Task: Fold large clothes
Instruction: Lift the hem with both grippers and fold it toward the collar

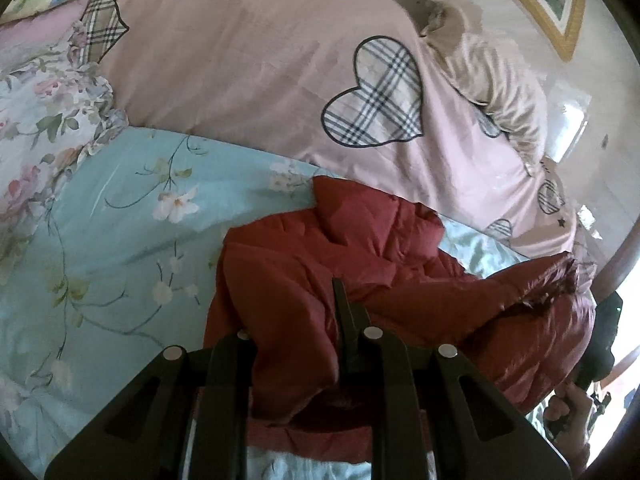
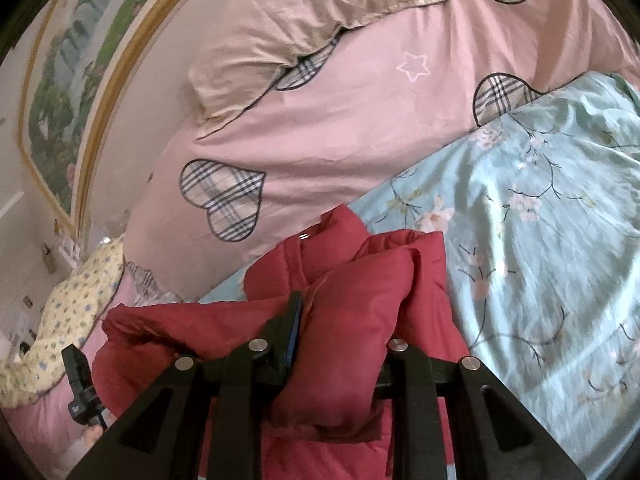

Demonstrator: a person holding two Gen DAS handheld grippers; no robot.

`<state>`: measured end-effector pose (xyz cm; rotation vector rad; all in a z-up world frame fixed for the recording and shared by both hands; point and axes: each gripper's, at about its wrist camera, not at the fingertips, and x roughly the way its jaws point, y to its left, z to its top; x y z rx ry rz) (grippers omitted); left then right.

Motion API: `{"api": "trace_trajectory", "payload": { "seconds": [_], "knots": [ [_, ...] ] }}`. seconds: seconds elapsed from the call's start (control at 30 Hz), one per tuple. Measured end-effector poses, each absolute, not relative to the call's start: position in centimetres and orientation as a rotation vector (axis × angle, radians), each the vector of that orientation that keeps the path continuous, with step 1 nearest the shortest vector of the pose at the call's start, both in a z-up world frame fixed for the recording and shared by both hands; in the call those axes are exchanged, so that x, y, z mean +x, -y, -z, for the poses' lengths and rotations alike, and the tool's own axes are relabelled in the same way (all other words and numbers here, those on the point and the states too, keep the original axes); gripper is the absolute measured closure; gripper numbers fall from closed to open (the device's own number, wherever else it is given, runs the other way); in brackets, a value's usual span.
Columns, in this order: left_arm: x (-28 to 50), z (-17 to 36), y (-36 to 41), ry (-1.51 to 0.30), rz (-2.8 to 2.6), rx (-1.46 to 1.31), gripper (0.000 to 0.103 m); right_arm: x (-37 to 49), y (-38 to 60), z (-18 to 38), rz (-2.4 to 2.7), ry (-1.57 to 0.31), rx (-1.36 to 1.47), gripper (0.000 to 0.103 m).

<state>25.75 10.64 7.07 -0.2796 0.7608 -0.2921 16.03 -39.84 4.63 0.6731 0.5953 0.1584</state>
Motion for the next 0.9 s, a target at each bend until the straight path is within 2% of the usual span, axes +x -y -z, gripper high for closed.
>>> {"api": "trace_trajectory", "payload": {
  "seconds": [0.27,0.9],
  "knots": [
    [31.6,-4.8,-10.4,-0.802,0.253,-0.357,0.086,21.6,40.6,-2.9,-0.089,-0.625,0.690,0.080],
    [41.6,2.0,-8.2,-0.883,0.188,-0.326,0.082,31.3,41.3,3.4,0.026,-0.716,0.691,0.078]
  ]
}}
